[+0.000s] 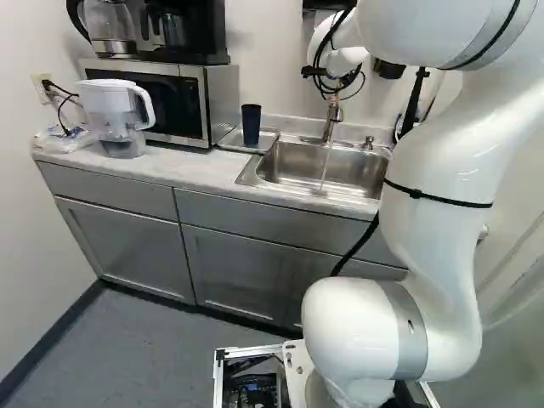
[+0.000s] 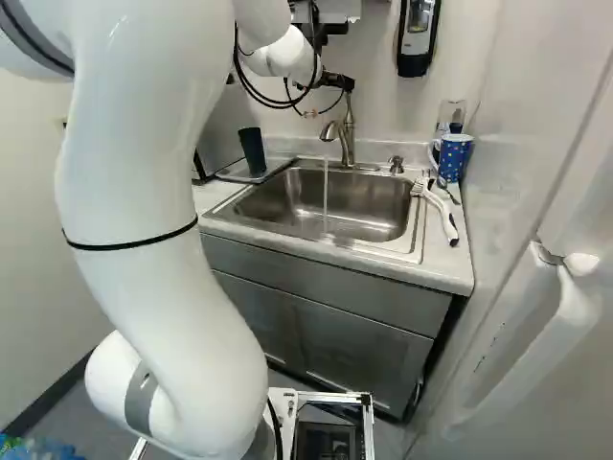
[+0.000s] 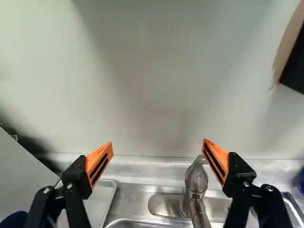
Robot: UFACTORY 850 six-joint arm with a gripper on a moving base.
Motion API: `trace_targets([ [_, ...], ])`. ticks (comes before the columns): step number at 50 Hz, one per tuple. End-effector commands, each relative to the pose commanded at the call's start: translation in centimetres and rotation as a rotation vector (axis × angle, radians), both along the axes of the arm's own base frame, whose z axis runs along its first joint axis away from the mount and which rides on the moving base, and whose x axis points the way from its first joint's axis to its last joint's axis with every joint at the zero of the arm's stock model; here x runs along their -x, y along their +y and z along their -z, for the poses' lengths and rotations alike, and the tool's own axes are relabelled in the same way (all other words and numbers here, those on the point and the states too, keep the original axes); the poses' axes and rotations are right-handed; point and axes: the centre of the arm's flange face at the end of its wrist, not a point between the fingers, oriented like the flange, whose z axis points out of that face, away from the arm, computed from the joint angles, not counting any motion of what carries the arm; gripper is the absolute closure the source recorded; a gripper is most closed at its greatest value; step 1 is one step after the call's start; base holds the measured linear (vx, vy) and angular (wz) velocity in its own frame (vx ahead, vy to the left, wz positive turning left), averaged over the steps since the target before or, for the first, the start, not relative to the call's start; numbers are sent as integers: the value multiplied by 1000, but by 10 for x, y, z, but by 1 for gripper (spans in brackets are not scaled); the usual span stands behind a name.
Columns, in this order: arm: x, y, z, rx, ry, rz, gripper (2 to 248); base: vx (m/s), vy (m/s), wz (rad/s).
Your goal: Rinse the cup and place it in the tray
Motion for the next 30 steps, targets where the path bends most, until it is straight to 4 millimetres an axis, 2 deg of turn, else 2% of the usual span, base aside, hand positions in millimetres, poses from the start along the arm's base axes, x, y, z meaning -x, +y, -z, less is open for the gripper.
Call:
trace_targets([
  [30, 16, 7, 3, -11, 53, -8, 3, 0, 0, 0],
])
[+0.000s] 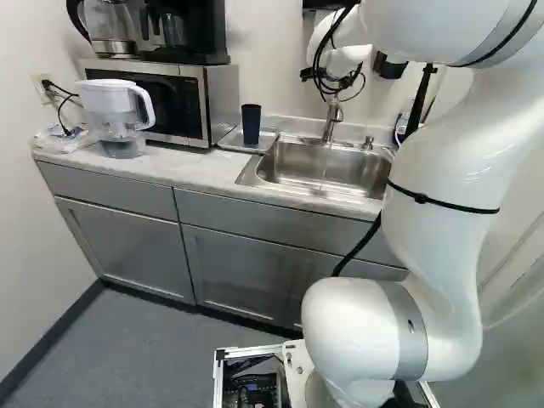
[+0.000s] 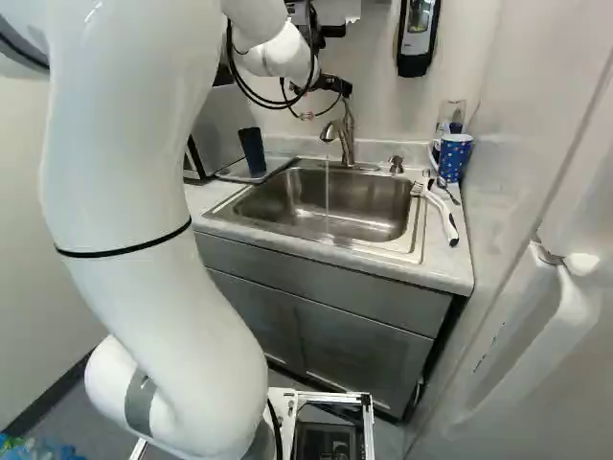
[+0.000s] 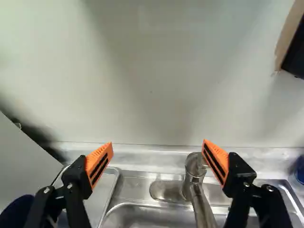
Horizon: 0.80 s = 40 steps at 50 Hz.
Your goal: Rinse the cup and place it in the tray
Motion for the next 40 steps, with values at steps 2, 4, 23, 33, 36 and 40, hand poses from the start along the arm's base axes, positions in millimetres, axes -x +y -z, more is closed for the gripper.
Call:
trace_targets([
  [2, 1, 1, 0, -1, 4, -1, 3, 0, 0, 0],
  [4, 3, 2, 0, -1, 8, -2, 3, 0, 0, 0],
  [23, 16, 11, 3, -8, 44, -15, 3, 0, 0, 0],
  [33, 18, 12, 3, -10, 51, -16, 3, 0, 0, 0],
  [36, 18, 12, 3, -10, 51, -16, 3, 0, 0, 0],
  [40, 18, 12, 3, -10, 51, -16, 3, 0, 0, 0],
])
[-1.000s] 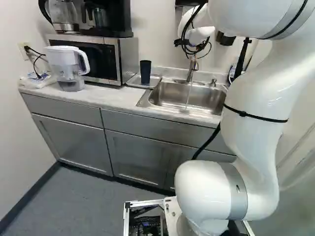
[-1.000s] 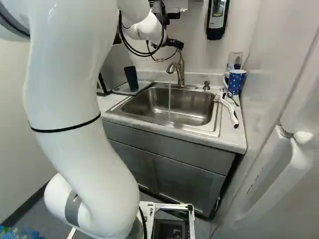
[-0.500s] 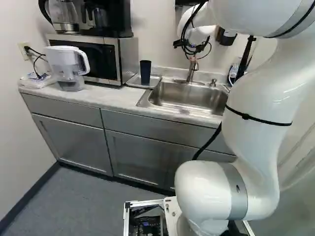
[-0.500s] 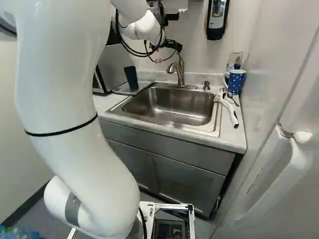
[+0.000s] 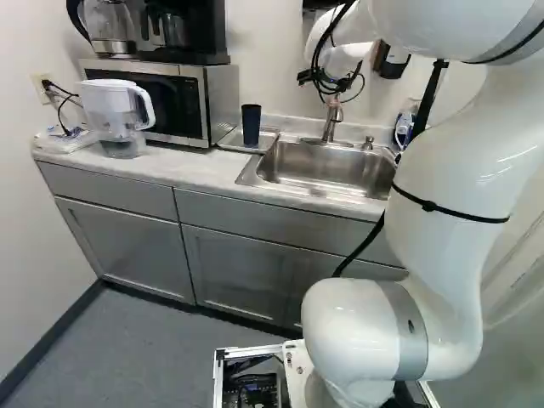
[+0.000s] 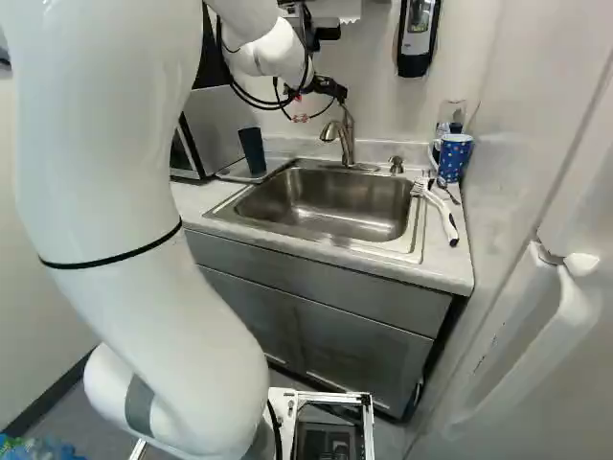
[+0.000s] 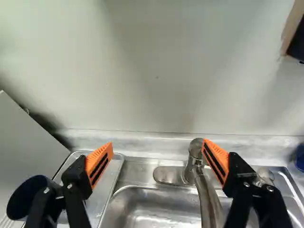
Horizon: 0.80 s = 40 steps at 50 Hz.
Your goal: Rinse the cup and place it in the tray
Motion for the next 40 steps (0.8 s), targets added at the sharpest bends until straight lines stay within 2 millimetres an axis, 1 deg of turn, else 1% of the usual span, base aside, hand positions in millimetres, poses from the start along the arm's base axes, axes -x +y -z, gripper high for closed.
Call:
trace_targets([
  [8, -1, 0, -3, 5, -32, 2, 3, 0, 0, 0],
  [18, -1, 3, -11, 8, -123, 6, 3, 0, 0, 0],
  [40, 26, 33, -13, 6, -132, -38, 3, 0, 0, 0],
])
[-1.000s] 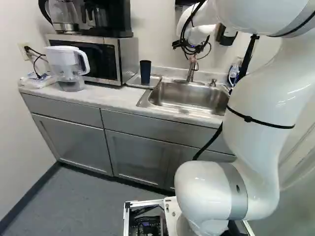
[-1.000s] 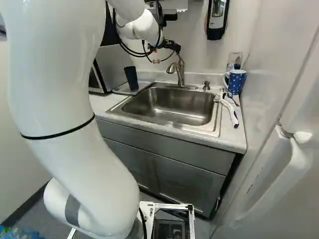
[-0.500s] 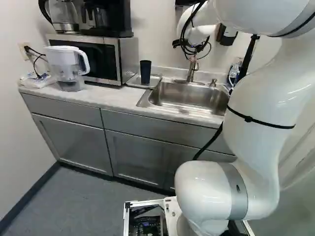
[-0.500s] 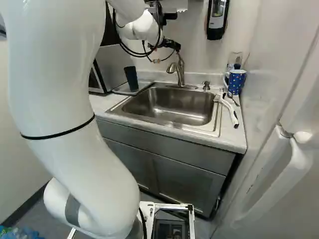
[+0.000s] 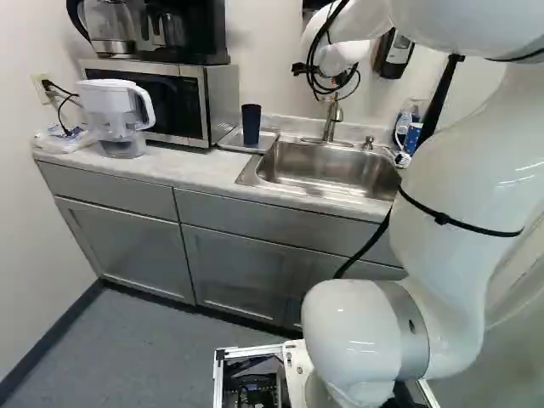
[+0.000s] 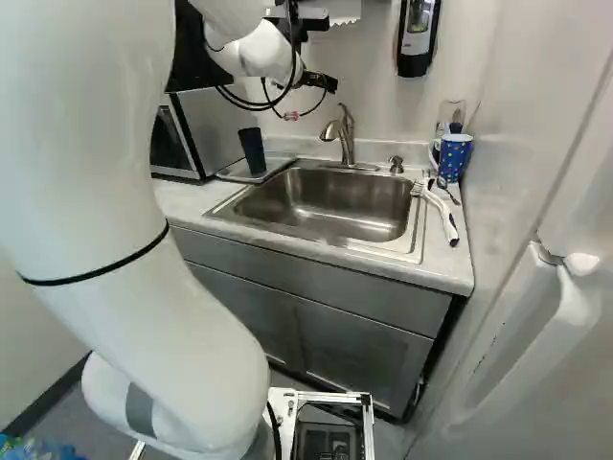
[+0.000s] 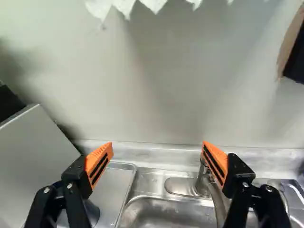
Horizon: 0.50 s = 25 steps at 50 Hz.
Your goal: Rinse the cup and place it in the tray
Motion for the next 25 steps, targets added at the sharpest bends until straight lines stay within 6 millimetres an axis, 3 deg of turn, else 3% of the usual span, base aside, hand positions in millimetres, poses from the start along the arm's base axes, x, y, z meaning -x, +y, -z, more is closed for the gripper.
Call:
trace_targets([
  [25, 34, 36, 6, -8, 72, -65, 3, 0, 0, 0],
])
